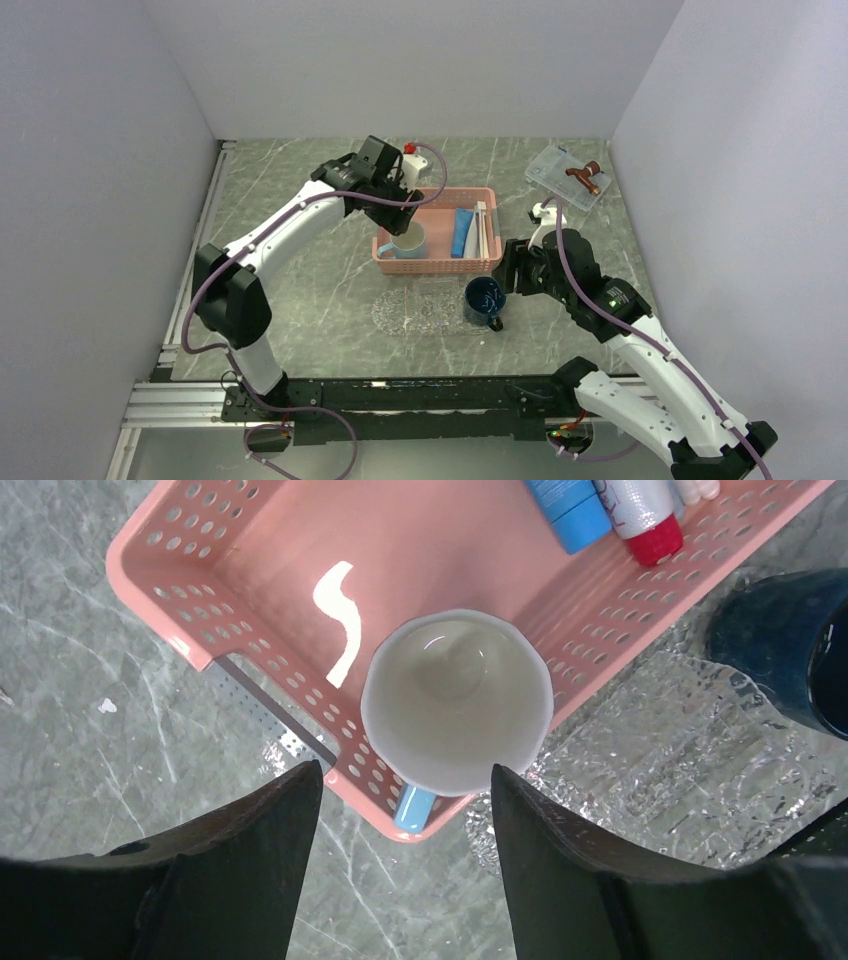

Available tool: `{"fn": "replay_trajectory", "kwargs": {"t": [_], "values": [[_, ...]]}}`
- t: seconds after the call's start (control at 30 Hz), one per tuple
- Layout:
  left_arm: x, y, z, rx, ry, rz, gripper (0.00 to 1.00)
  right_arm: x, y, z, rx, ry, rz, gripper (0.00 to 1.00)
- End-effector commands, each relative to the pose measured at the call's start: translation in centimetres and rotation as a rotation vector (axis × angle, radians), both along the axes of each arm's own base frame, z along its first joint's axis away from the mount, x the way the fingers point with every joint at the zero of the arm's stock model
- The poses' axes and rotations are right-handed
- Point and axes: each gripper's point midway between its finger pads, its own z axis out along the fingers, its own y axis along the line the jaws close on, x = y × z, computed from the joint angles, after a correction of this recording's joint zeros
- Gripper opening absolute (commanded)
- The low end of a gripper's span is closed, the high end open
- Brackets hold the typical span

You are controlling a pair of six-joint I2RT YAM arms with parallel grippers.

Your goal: Prepare toiletry sets of a toothbrush and toothpaste on the tray

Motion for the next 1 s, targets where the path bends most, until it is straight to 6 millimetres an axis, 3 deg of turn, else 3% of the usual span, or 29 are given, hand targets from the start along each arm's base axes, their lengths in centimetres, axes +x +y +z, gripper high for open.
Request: {"fn": "replay_trajectory", "kwargs": {"t": [0.0, 0.23, 0.57, 0.97], "values": [[1.2, -0.8, 0.5, 0.015, -0.039, -0.040, 0.69, -0.2, 0.2, 0.1, 0.013, -0.015, 0.020, 0.60], [2.3, -1.4, -2.4, 0.053, 0.003, -0.043, 0.66, -0.7, 0.0, 0.1, 0.028, -0.018, 0.022, 0.60], [3.6, -2.2, -4.2, 0.074, 0.018, -0.057, 0.59, -1.2, 0.0, -0.2, 0.039, -0.010, 0.026, 0.60], [3.5, -2.5, -5.7, 0.080, 0.051, -0.078, 0.36, -1.2, 0.3, -0.5, 0.047, 0.003, 0.033, 0.60]]}}
